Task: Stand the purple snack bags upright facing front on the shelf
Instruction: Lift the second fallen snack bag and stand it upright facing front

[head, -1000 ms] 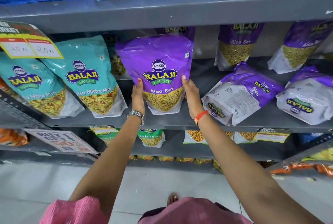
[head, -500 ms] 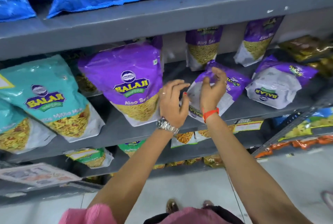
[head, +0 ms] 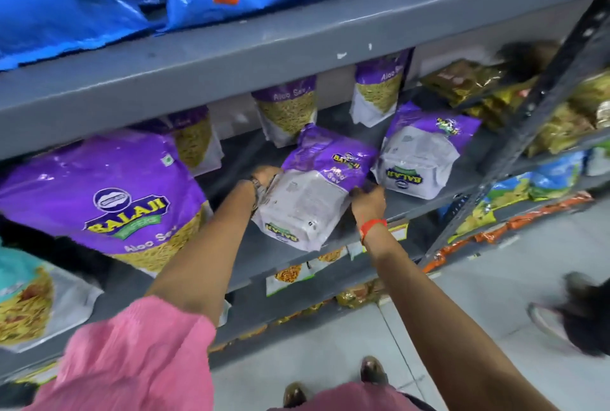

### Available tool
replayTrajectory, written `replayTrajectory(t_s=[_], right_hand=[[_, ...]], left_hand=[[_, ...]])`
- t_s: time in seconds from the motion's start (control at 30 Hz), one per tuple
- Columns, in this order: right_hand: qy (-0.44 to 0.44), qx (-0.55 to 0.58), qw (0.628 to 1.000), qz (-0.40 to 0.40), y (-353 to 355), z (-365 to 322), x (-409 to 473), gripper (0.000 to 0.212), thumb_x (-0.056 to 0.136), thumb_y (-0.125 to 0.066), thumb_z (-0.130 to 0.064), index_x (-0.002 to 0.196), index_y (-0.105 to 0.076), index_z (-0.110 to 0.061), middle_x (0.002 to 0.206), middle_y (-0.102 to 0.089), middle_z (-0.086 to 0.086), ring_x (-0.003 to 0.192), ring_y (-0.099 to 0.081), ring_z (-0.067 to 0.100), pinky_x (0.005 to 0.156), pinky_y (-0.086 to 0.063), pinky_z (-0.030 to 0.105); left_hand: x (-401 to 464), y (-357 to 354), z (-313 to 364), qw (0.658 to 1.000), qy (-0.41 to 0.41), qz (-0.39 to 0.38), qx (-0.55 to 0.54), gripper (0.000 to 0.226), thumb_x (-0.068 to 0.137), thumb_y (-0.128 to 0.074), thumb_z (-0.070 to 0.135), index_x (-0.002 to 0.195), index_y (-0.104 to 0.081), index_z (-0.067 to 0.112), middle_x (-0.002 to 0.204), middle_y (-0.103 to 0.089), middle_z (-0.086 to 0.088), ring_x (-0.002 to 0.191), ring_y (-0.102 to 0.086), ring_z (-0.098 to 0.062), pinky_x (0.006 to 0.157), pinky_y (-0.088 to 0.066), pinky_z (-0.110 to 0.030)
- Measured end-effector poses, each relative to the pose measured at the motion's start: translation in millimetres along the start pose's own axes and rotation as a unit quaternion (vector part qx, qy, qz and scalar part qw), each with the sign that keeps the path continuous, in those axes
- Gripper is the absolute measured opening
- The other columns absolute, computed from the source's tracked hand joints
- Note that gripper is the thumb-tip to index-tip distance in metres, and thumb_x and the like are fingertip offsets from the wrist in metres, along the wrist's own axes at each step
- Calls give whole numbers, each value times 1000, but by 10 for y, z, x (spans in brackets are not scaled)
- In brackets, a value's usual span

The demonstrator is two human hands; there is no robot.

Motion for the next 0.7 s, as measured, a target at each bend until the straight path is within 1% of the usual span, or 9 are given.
replayTrajectory(t_s=[0.07,0.1,0.17,0.23,0.3,0.4,0.47,0.6,0.7], right_hand=[[-43,6,999,-29,18,22,56,24,83,-55,-11,100,-64,3,109,-66,26,104,-60,37,88,-45,38],[-52,8,998,-33,16,31,78,20,83,-56,-14,90,-66,2,105,-67,26,101,-62,38,89,-49,40],[-60,30,997,-31,10,63,113,17,82,-59,-16,68,-63,-6,93,-66,23,93,-64,37,91,-51,49],[-64,37,997,-19,19,59,115,17,83,-59,-17,71,-62,-6,90,-65,21,87,-62,31,91,-51,47],[-56,58,997,9,51,11,91,20,84,-58,-16,90,-67,1,102,-67,25,94,-61,31,90,-48,40],[-11,112,993,32,67,-137,50,21,86,-57,-15,95,-66,1,107,-68,24,94,-60,27,89,-46,36],[41,142,988,41,46,-281,35,17,86,-57,-12,93,-67,0,105,-68,25,89,-58,22,89,-47,37],[146,143,979,8,-30,-574,48,13,87,-53,-5,83,-60,-16,88,-65,12,85,-54,18,78,-47,28],[216,118,969,-32,-76,-744,23,27,89,-54,-10,73,-53,-31,73,-54,-9,72,-51,10,74,-40,26]], left_hand=[[69,-57,54,1000,4,15,-11,15,83,-57,9,88,-64,-3,87,-59,-13,81,-54,-22,76,-43,-33],[110,-68,65,999,11,27,-14,30,83,-59,11,108,-59,-7,100,-57,-13,94,-54,-22,85,-44,-34],[127,-89,67,999,29,27,-21,44,84,-60,15,120,-51,-7,108,-54,-11,102,-53,-21,88,-41,-32],[110,-65,37,998,37,29,-29,45,83,-62,20,119,-53,-5,113,-58,-13,105,-56,-26,91,-43,-32],[103,-41,-17,997,26,28,-74,42,80,-64,20,115,-57,-4,111,-65,-18,100,-61,-28,95,-49,-38],[25,22,-27,987,-17,23,-157,19,82,-61,12,96,-64,0,55,-71,0,56,-63,-15,57,-55,-22],[-71,65,39,979,-44,45,-194,12,82,-62,15,71,-60,13,37,-62,11,42,-57,-6,49,-48,-18],[-230,187,163,962,-103,95,-235,27,85,-58,14,61,-48,18,37,-61,11,33,-51,4,46,-44,-18],[-322,256,162,954,-107,107,-258,26,89,-51,10,65,-43,19,66,-56,3,55,-54,-5,48,-49,-22]])
Point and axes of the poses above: each hand's wrist, its own x-axis towards the middle knuckle, its own y-axis out of the back of the hand, z = x × y, the point moved 3 cm from there along x, towards the middle knuckle
